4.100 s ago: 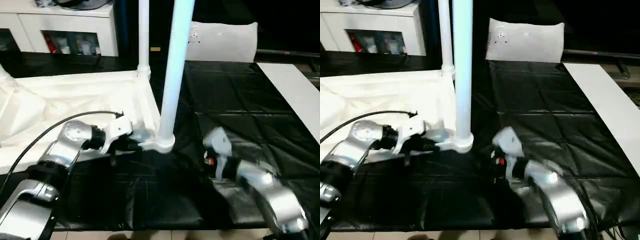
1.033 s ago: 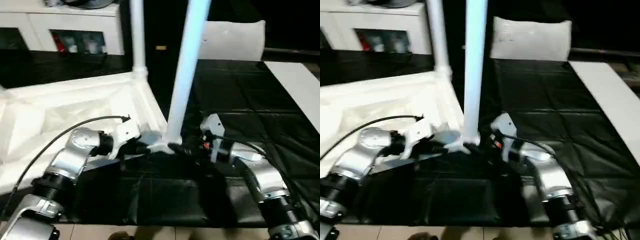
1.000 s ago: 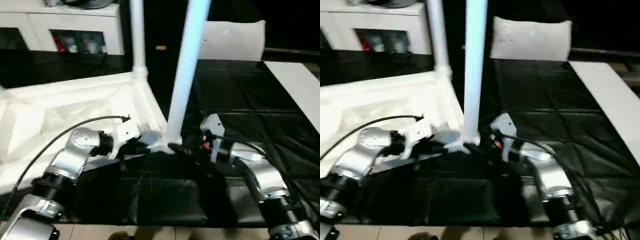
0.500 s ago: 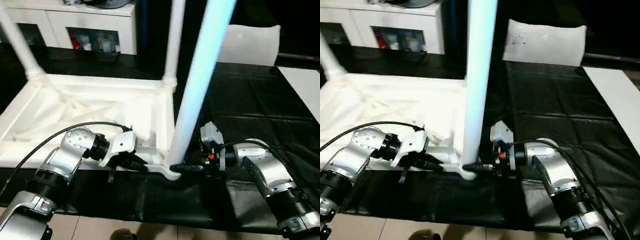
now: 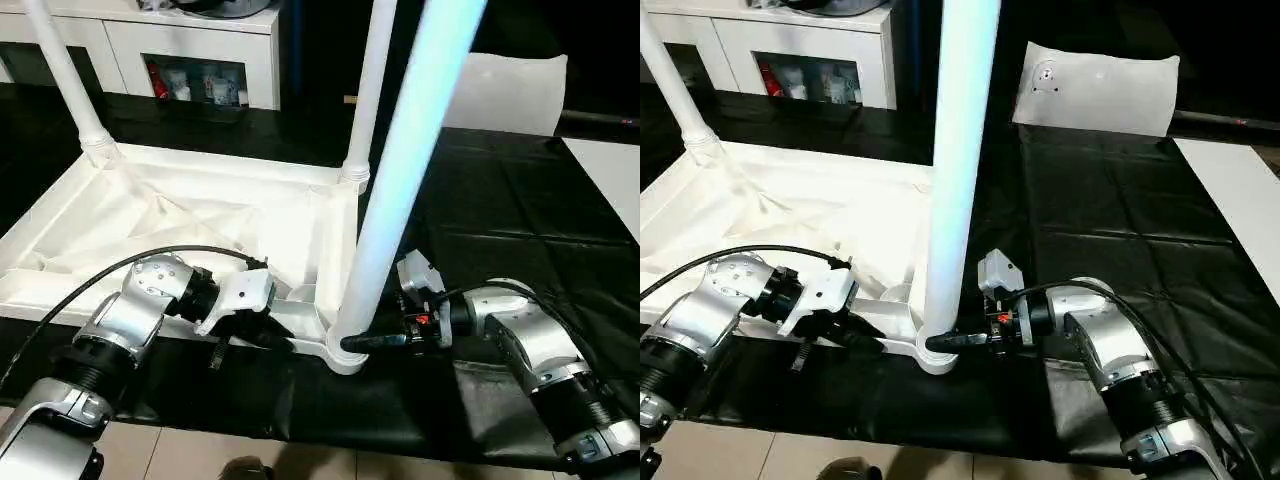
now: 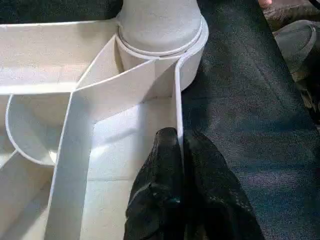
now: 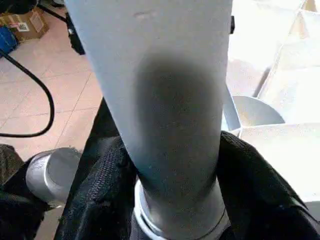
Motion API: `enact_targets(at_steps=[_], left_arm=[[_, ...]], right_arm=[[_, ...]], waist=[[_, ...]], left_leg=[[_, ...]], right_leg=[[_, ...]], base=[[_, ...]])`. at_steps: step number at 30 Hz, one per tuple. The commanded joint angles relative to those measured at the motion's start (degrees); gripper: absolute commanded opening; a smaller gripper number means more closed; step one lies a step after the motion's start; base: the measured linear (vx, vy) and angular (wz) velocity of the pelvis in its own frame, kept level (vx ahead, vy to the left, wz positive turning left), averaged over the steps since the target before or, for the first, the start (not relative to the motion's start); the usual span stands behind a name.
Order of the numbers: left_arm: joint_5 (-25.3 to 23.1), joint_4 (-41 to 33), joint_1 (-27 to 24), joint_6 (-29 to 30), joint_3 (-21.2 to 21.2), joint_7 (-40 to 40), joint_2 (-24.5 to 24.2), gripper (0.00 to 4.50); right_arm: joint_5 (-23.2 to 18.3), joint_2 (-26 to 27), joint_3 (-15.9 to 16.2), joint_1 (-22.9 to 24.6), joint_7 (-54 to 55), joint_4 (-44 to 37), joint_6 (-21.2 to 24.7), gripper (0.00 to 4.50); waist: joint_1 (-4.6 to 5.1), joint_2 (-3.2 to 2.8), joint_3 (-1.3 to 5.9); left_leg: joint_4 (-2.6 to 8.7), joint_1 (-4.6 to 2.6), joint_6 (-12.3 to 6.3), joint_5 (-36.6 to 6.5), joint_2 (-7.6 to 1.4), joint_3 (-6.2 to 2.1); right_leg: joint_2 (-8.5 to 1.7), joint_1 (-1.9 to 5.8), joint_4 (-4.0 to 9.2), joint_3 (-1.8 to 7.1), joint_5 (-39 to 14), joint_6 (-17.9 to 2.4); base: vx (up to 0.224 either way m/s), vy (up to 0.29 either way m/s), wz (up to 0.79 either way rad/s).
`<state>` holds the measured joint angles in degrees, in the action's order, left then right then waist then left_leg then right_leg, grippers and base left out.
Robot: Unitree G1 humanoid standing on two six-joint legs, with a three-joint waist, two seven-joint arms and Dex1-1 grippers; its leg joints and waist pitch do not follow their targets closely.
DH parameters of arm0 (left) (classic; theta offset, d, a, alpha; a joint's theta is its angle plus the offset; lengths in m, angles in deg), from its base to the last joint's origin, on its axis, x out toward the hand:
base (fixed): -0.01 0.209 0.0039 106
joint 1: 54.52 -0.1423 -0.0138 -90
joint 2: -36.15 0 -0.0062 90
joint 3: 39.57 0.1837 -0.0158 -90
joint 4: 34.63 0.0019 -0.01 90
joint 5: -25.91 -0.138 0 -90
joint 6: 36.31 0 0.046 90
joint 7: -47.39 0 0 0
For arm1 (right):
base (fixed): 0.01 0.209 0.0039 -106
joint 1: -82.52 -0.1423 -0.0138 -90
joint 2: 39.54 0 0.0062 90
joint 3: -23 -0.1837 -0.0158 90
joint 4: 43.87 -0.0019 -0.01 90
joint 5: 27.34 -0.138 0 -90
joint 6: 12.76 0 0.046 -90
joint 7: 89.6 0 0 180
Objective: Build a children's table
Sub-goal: Rotate leg to tighten
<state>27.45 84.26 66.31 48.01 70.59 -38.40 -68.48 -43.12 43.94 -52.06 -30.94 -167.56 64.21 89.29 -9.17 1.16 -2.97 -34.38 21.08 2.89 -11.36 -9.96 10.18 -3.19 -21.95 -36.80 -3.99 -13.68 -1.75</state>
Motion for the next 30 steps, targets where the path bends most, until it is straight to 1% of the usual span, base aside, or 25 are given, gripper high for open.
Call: enact_targets(at_steps=[1, 3, 4, 6, 7, 8, 9, 10, 11, 12, 13, 14, 15, 16, 17, 19, 20, 21, 22, 23, 25, 26, 27, 29, 30], left_arm=[[0.4, -0.6, 0.8, 0.7, 0.0, 0.4, 0.4, 0.00], [1.2, -1.3, 0.4, 2.5, -0.9, 1.8, 0.9, 0.00], [1.5, -1.7, 0.2, 3.3, -1.5, 2.8, 1.2, 0.00], [2.0, -2.2, -0.2, 4.5, -2.3, 4.1, 1.6, 0.00], [1.9, -2.9, -0.6, 5.9, -3.1, 6.4, 2.1, 0.00], [1.7, -3.3, -0.8, 6.7, -3.6, 8.4, 2.7, 0.00], [1.4, -3.7, -1.1, 7.9, -4.1, 10.7, 3.3, 0.00], [1.0, -4.0, -1.3, 8.8, -4.3, 12.4, 3.9, 0.00], [0.6, -4.4, -1.6, 10.6, -5.0, 15.5, 5.0, 0.00], [0.4, -4.7, -1.7, 12.1, -5.5, 18.1, 6.0, 0.00], [0.2, -4.9, -1.7, 13.2, -5.9, 20.4, 7.0, 0.00], [0.1, -5.2, -1.7, 14.2, -6.3, 21.9, 7.7, 0.00], [0.1, -5.5, -1.7, 15.3, -6.6, 23.2, 8.5, 0.00], [-0.1, -5.8, -1.7, 16.2, -6.9, 25.0, 9.3, 0.00], [-0.3, -6.1, -1.7, 16.9, -7.2, 26.2, 9.9, 0.00], [-0.8, -6.6, -1.6, 18.3, -7.3, 28.4, 10.9, 0.00], [-2.1, -7.0, -1.2, 20.5, -7.7, 33.0, 12.9, 0.00], [-3.5, -6.9, -0.6, 22.5, -8.3, 37.9, 15.1, 0.00], [-4.5, -6.3, 0.2, 23.5, -8.8, 41.9, 17.1, 0.00], [-4.8, -6.2, 0.5, 24.1, -8.9, 43.9, 18.0, 0.00], [-5.6, -6.3, 0.9, 24.9, -8.6, 46.0, 19.0, 0.00], [-5.9, -6.1, 1.1, 25.0, -8.5, 46.8, 19.3, 0.00], [-6.1, -6.1, 1.1, 24.8, -8.3, 46.9, 19.3, 0.00], [-7.1, -6.0, 1.3, 24.6, -7.9, 46.5, 19.3, 0.00], [-7.2, -5.9, 1.3, 24.2, -7.8, 46.1, 19.1, 0.00]], right_arm=[[-1.5, 0.8, 0.1, 0.8, 0.0, -1.9, 2.4, 1.98], [-2.2, 1.4, -0.2, 2.1, 1.6, -3.3, 3.9, 1.97], [-2.6, 1.8, -0.3, 2.9, 2.7, -4.1, 4.7, 1.97], [-2.9, 2.5, -0.6, 4.1, 4.4, -5.2, 5.6, 1.97], [-2.6, 3.7, -1.2, 5.1, 7.5, -5.6, 6.0, 1.97], [-1.9, 4.8, -1.6, 5.7, 10.4, -5.6, 5.9, 1.97], [-0.5, 6.3, -2.1, 6.2, 14.2, -5.0, 5.3, 1.97], [0.5, 7.5, -2.6, 6.2, 17.2, -4.3, 5.1, 1.97], [2.0, 9.6, -3.6, 5.9, 22.4, -2.7, 5.3, 1.97], [3.0, 11.4, -4.5, 5.5, 26.4, -1.5, 5.7, 1.97], [3.6, 13.0, -5.4, 5.0, 29.8, -0.4, 6.2, 1.97], [3.6, 14.2, -6.0, 4.7, 31.9, 0.2, 6.8, 1.97], [3.7, 15.3, -6.5, 4.3, 33.9, 0.9, 7.0, 1.96], [4.1, 16.4, -7.0, 3.8, 36.4, 1.7, 7.2, 1.96], [4.4, 17.2, -7.3, 3.5, 38.3, 2.2, 7.4, 1.96], [5.0, 18.5, -7.5, 2.8, 41.0, 3.1, 7.2, 1.96], [6.0, 21.2, -8.6, 1.1, 46.6, 5.6, 6.9, 1.96], [6.6, 23.9, -10.1, -0.9, 52.0, 8.4, 6.6, 1.96], [7.0, 25.8, -11.4, -2.8, 56.4, 10.9, 6.5, 1.96], [7.4, 26.7, -11.9, -3.8, 58.4, 12.1, 6.4, 1.96], [7.4, 27.8, -12.2, -4.8, 58.9, 13.4, 4.5, 1.96], [7.2, 28.0, -12.2, -4.8, 58.6, 13.5, 3.6, 2.31], [7.3, 28.1, -12.2, -4.7, 58.6, 13.4, 3.2, 2.31], [7.5, 28.3, -13.3, -4.0, 59.5, 12.9, 0.9, 2.68], [7.4, 28.2, -13.7, -3.8, 59.5, 12.7, 0.5, 2.75]], waist=[[0.21, -0.09, 3.50], [0.11, -0.05, 3.46], [0.07, -0.38, 3.44], [0.18, -0.26, 3.33], [0.25, -0.23, 3.27], [0.27, -0.44, 3.12], [0.42, -0.35, 3.05], [0.57, -0.32, 3.01], [1.08, -0.24, 2.90], [1.64, -0.25, 2.82], [1.87, -0.36, 2.77], [2.38, -0.22, 2.81], [2.86, -0.24, 2.74], [2.97, -0.31, 2.70], [3.14, -0.35, 2.69], [3.29, -0.29, 2.78], [3.39, -0.44, 2.87], [3.59, -0.49, 2.91], [4.14, -0.46, 2.85], [4.42, -0.44, 2.84], [4.19, -0.45, 2.97], [4.11, -0.43, 3.15], [3.95, -0.36, 3.31], [3.81, -0.26, 3.33], [3.75, -0.39, 3.28]], left_leg=[[4.03, -0.77, -2.71, -5.4, -4.24, -1.34], [4.07, -0.83, -2.40, -6.0, -4.25, -1.35], [4.13, -0.83, -2.24, -6.2, -4.28, -1.43], [4.29, -0.95, -1.64, -7.4, -4.37, -1.44], [4.32, -0.91, -1.47, -7.8, -4.29, -1.44], [4.46, -0.94, -0.83, -9.1, -4.33, -1.51], [4.61, -1.01, -0.20, -10.4, -4.20, -1.60], [4.70, -1.06, 0.21, -10.9, -4.22, -1.64], [4.95, -1.01, 1.01, -11.5, -4.21, -1.77], [5.17, -0.78, 1.71, -12.1, -4.11, -1.97], [5.29, -0.69, 2.11, -12.2, -4.07, -2.09], [5.28, -0.81, 2.43, -12.7, -4.03, -2.12], [5.20, -0.97, 2.34, -13.1, -3.95, -2.07], [5.12, -1.05, 2.13, -13.3, -3.86, -1.99], [5.02, -1.18, 1.76, -13.2, -3.78, -1.94], [5.06, -1.00, 1.37, -11.5, -3.79, -1.84], [5.13, -0.91, 1.41, -10.5, -3.88, -1.91], [5.11, -0.91, 1.45, -10.3, -3.82, -1.85], [5.20, -0.94, 1.93, -10.4, -3.82, -1.87], [5.17, -1.11, 2.31, -10.7, -3.74, -1.86], [4.90, -0.97, 1.74, -10.2, -3.66, -1.76], [4.85, -0.87, 1.16, -8.8, -3.68, -1.72], [4.67, -0.82, 0.22, -6.9, -3.56, -1.55], [4.62, -0.67, -0.93, -5.2, -3.46, -1.49], [4.63, -0.75, -1.25, -5.4, -3.53, -1.45]], right_leg=[[-6.28, 2.48, 4.13, 3.51, -1.7, -12.1], [-6.37, 2.42, 4.24, 3.56, -2.8, -11.8], [-6.39, 2.39, 4.27, 3.56, -3.1, -11.8], [-6.38, 2.30, 4.48, 3.62, -4.2, -11.7], [-6.40, 2.27, 4.58, 3.64, -4.9, -11.6], [-6.59, 2.18, 4.90, 3.76, -7.1, -11.4], [-6.63, 2.19, 5.17, 3.78, -9.7, -10.9], [-6.66, 2.12, 5.25, 3.81, -10.8, -10.7], [-6.64, 2.10, 5.33, 3.80, -12.7, -10.3], [-6.73, 2.30, 5.46, 3.69, -15.2, -9.8], [-6.74, 2.31, 5.53, 3.65, -16.2, -9.5], [-6.76, 2.25, 5.77, 3.69, -17.4, -8.9], [-6.73, 2.08, 5.91, 3.83, -17.8, -9.0], [-6.66, 1.97, 6.03, 3.87, -17.9, -9.0], [-6.61, 1.89, 6.15, 3.98, -17.9, -9.0], [-6.45, 2.04, 5.97, 4.05, -15.5, -9.0], [-6.41, 2.19, 5.67, 3.98, -13.6, -9.2], [-6.26, 2.11, 5.58, 3.95, -12.5, -9.6], [-6.21, 2.02, 5.44, 3.92, -11.5, -10.5], [-6.22, 2.02, 5.50, 3.89, -12.2, -10.7], [-6.42, 2.27, 5.65, 4.05, -11.2, -10.5], [-6.26, 2.43, 5.40, 3.99, -8.3, -10.5], [-6.11, 2.59, 5.13, 4.00, -4.3, -10.6], [-6.08, 2.70, 4.90, 3.96, -1.2, -10.9], [-6.13, 2.60, 4.99, 3.94, -1.2, -10.8]], base=[[0.000, 0.000, 0.00], [0.000, 0.000, 0.00], [0.000, 0.000, 0.00], [0.000, 0.000, 0.00], [0.000, 0.000, 0.00], [0.000, 0.000, 0.00], [0.000, 0.000, 0.00], [0.000, 0.000, 0.00], [0.000, 0.000, 0.00], [0.000, 0.000, 0.00], [0.000, 0.000, 0.00], [0.000, 0.000, 0.00], [0.000, 0.000, 0.00], [0.000, 0.000, 0.00], [0.000, 0.000, 0.00], [0.000, 0.000, 0.00], [0.000, 0.000, 0.00], [0.000, 0.000, 0.00], [0.000, 0.000, 0.00], [0.000, 0.000, 0.00], [0.000, 0.000, 0.00], [0.000, 0.000, 0.00], [0.000, 0.000, 0.00], [0.000, 0.000, 0.00], [0.000, 0.000, 0.00]])
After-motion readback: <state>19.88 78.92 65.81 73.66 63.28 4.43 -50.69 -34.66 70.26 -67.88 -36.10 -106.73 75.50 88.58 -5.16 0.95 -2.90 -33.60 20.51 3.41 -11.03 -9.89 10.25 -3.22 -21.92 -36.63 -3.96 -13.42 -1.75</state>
